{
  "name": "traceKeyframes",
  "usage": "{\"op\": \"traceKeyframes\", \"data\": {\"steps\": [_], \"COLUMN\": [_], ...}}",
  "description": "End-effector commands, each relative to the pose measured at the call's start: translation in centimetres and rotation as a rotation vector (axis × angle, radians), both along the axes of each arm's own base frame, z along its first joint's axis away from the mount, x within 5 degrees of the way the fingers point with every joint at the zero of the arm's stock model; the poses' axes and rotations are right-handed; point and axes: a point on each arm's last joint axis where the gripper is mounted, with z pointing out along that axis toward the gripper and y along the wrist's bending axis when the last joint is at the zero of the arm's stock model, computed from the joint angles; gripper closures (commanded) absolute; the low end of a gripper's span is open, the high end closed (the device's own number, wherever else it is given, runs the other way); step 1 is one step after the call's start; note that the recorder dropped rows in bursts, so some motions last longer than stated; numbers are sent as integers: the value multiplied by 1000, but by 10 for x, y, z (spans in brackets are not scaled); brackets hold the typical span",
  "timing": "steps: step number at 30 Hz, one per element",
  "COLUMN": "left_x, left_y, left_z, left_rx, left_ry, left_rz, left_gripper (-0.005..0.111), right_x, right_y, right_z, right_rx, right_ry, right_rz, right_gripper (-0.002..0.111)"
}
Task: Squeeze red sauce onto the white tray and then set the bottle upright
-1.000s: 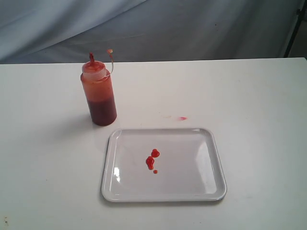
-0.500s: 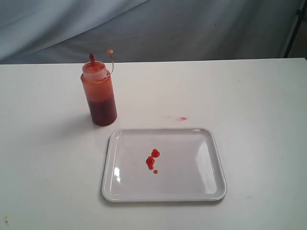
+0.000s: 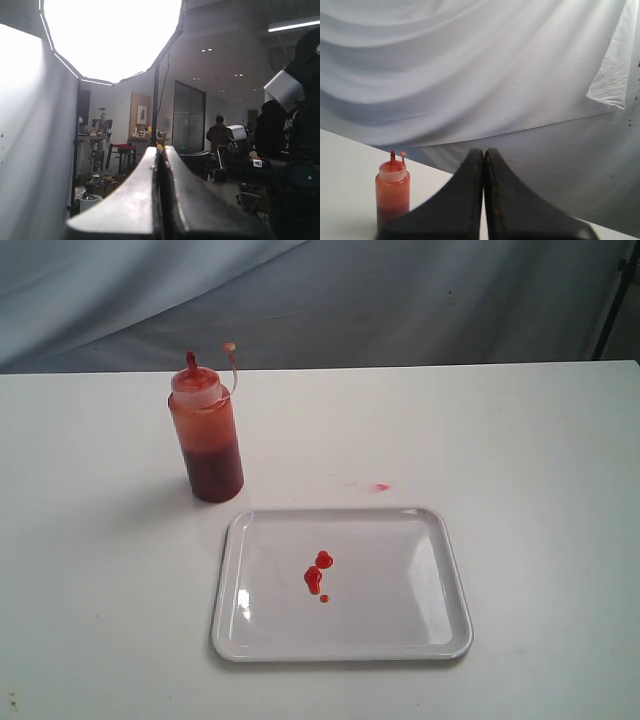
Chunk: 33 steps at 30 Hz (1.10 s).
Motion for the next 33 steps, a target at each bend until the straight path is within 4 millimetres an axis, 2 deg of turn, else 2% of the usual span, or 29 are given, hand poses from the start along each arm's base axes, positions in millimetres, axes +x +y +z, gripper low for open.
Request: {"op": "traceKeyframes", "data": {"steps": [1,4,8,11,14,17,25,33], "left_x": [4,11,30,45,62,67,64,65], "left_y": [0,2,4,7,13,13,10,10], "left_z": [-3,-8,-38,-65,-96,-115,-150,-150], "left_rx": [-31,-121,-187,-162,-153,55,470,487], "left_ry": [-27,-108,-42,31,229,271,414,406], "left_rz": [6,55,142,252,379,464,467,474], "left_gripper": [106,106,106,106,106,106,106,106], "right_x": [0,0,0,0,0,0,0,0], "right_y": [-1,-1,-1,-1,-1,-1,-1,-1], "right_z": [-1,-1,-1,-1,-1,-1,-1,-1], "right_rx": [-2,-2,-2,-2,-2,-2,-2,-2], "right_ry": [-2,-2,-2,-2,-2,-2,-2,-2], "right_rz": [-9,-9,-9,-9,-9,-9,-9,-9], "right_gripper": [108,108,108,108,108,108,108,108]}}
